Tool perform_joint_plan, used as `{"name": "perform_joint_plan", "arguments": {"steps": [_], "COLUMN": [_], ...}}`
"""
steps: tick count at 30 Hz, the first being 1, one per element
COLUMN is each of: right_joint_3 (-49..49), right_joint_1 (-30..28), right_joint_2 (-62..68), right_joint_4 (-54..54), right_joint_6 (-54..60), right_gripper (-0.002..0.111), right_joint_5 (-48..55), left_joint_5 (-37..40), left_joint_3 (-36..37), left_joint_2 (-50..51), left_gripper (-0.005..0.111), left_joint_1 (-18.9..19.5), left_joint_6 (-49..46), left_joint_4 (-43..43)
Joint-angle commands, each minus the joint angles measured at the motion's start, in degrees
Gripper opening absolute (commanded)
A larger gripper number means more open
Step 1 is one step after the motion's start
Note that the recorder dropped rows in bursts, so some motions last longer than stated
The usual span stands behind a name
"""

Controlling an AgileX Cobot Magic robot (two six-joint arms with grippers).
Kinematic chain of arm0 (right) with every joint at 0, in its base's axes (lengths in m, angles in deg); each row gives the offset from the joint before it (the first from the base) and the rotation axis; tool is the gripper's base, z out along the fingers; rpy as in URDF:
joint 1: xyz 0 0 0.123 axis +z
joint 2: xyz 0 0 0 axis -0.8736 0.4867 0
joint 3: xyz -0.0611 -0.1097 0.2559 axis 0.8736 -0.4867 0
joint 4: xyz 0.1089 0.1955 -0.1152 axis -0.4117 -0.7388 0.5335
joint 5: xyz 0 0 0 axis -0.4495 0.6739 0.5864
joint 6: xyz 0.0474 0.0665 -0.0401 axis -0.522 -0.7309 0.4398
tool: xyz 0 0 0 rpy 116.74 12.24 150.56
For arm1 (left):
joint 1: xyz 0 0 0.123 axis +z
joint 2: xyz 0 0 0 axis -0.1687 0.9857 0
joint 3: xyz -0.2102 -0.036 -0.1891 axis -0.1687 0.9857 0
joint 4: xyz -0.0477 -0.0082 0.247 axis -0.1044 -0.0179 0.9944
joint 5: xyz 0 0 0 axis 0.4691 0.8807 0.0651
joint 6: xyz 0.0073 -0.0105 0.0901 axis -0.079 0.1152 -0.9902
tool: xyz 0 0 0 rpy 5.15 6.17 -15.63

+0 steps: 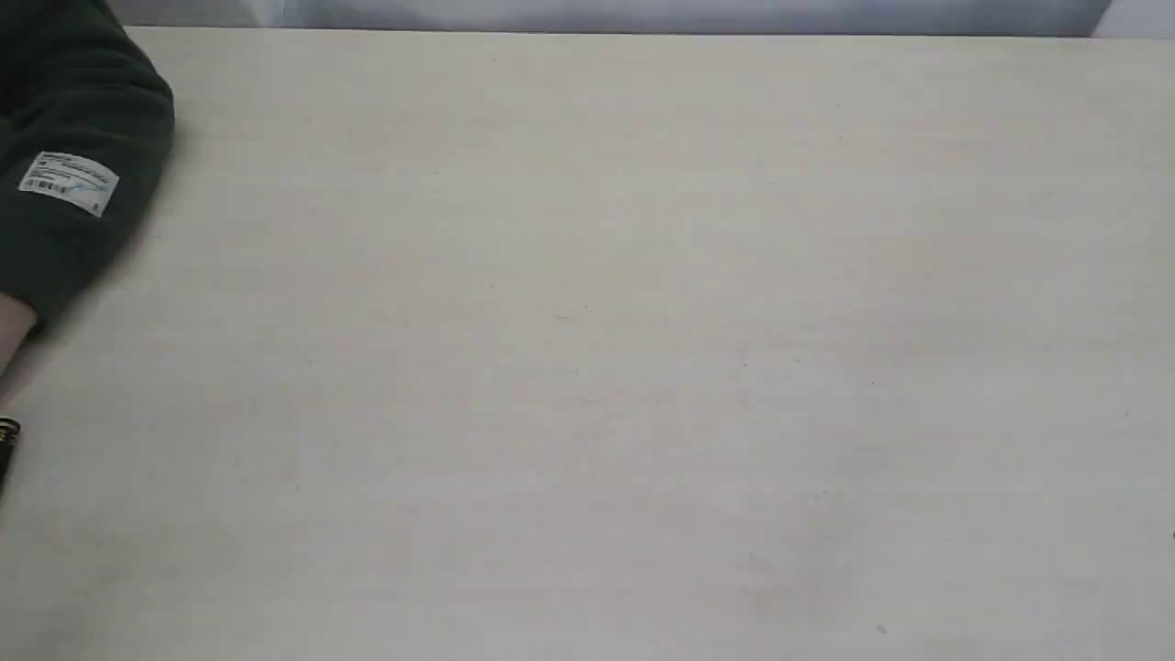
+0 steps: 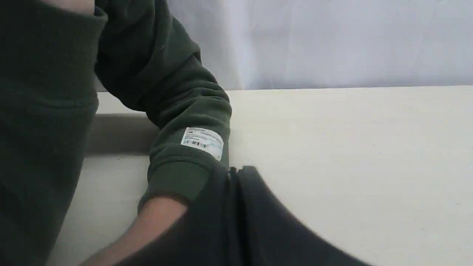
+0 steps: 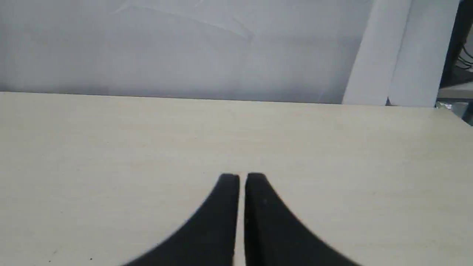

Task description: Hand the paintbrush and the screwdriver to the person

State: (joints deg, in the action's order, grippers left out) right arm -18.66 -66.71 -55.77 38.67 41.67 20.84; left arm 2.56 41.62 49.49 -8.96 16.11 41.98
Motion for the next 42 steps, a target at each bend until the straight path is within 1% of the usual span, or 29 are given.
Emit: {"name": "perform_joint_plan", "arguments": {"steps": [1, 7, 42], "right_joint_3": [-0.2, -0.2, -0.2], "right_joint_1": [0.0, 0.0, 0.0], "right_joint_2": [-0.3, -0.3, -0.3], "right_joint_4": [4.5, 4.8, 6.2], "right_joint_6": [-6.1, -5.7, -6.1], "right_gripper": [0.004, 0.004, 0.004], "right_joint_5": [0.4, 2.8, 2.7], "left_joint_5": [-0.2, -0.1, -0.3], "left_joint_3": [0.1, 0.1, 0.1], "left_joint_2": [-0.1, -0.1, -0.1], "left_gripper": [0.000, 0.000, 0.000], "left_joint_1": [-0.1, -0.1, -0.1], "left_joint_6": [0.1, 0.1, 0.1], "left_joint_4": [-0.1, -0.3, 0.0]}}
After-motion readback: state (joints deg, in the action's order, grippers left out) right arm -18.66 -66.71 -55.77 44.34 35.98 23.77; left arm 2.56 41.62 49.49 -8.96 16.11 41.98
